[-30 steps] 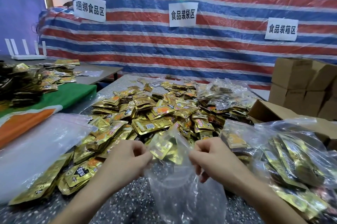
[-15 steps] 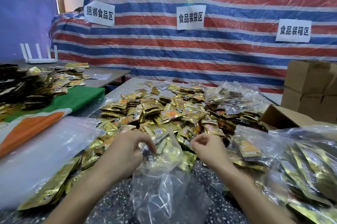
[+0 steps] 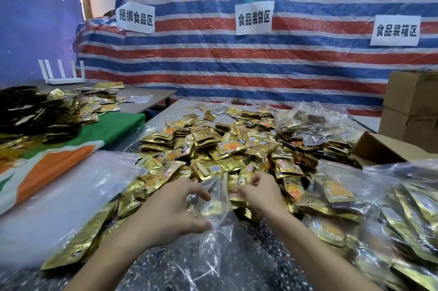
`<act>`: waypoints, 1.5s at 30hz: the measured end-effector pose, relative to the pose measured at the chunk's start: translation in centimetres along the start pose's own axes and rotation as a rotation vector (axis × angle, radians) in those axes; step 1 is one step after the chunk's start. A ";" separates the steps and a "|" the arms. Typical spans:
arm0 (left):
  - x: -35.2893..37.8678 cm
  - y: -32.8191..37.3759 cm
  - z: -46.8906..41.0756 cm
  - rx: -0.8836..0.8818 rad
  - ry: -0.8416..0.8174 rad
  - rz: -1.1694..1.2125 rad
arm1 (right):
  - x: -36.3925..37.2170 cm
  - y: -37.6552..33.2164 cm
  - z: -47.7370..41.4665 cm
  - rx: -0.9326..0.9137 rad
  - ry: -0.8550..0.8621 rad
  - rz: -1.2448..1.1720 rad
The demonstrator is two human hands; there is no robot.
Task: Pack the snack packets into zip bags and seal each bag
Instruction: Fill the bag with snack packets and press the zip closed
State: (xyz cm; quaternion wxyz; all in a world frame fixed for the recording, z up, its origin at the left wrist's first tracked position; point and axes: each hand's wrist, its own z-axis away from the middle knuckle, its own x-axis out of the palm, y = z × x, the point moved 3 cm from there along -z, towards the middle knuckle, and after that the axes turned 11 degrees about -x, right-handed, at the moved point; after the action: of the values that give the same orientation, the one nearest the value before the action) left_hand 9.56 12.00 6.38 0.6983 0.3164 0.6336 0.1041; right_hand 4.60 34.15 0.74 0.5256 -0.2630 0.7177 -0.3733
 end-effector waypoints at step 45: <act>0.0 -2.0 -0.6 -0.069 -0.034 0.031 | -2.2 -3.3 0.0 -0.526 0.096 0.417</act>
State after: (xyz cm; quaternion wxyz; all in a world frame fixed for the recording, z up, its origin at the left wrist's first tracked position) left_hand 8.48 10.64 5.28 0.7179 0.3036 0.6126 0.1312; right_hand 5.19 33.88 4.65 0.4703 -0.2195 0.8517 -0.0717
